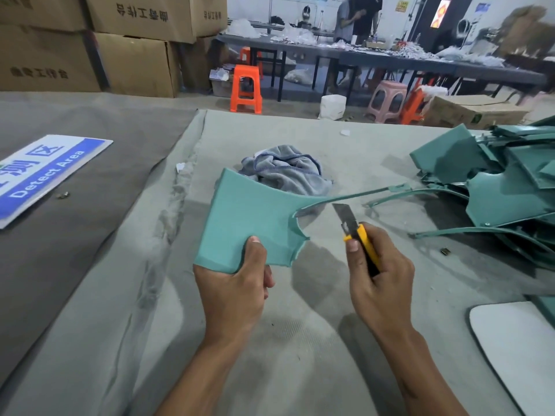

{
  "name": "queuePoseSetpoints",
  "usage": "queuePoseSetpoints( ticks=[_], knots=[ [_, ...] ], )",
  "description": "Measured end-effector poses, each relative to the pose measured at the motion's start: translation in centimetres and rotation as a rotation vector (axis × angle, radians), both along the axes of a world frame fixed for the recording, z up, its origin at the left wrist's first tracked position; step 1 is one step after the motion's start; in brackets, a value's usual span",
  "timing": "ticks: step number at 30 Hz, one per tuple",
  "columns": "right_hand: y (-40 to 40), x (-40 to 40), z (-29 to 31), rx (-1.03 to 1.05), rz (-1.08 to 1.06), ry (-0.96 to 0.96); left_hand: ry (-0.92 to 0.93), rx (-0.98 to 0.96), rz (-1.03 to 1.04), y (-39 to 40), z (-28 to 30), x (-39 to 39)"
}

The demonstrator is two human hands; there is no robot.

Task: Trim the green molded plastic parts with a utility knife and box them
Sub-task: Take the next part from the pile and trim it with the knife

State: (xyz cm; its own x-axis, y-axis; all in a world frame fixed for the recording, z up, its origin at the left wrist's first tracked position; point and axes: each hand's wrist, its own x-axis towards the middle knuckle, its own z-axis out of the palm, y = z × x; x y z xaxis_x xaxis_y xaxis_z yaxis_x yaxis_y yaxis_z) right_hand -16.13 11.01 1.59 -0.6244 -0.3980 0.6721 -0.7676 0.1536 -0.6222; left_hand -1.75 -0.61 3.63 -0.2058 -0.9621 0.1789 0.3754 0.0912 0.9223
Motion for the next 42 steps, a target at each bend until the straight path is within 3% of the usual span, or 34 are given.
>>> queuePoseSetpoints(
  ticks=[5,11,16,21,34,38,42],
  knots=[
    [-0.4,1.6,1.0,-0.057,0.311,-0.42,-0.009,-0.021,-0.103,0.1,-0.1,0.0],
    [-1.9,3.9,0.7,-0.161,0.26,-0.588,-0.006,-0.171,-0.236,0.6,-0.5,-0.4],
    [-1.8,4.9,0.9,-0.037,0.441,-0.451,-0.071,-0.06,-0.117,0.0,-0.9,-0.6],
    [-0.6,2.6,1.1,0.313,0.309,-0.11,0.059,0.145,-0.045,-1.6,0.1,-0.4],
    [-0.1,1.7,0.2,0.277,0.306,-0.011,0.073,0.138,-0.148,-1.4,-0.1,-0.4],
    [-1.0,2.2,-0.1,0.173,0.173,0.033,0.053,0.122,-0.164,-0.9,-0.2,-0.6],
    [-0.9,2.0,-0.4,0.107,0.232,-0.006,0.064,0.136,-0.174,-0.5,0.0,-0.7]
  ],
)
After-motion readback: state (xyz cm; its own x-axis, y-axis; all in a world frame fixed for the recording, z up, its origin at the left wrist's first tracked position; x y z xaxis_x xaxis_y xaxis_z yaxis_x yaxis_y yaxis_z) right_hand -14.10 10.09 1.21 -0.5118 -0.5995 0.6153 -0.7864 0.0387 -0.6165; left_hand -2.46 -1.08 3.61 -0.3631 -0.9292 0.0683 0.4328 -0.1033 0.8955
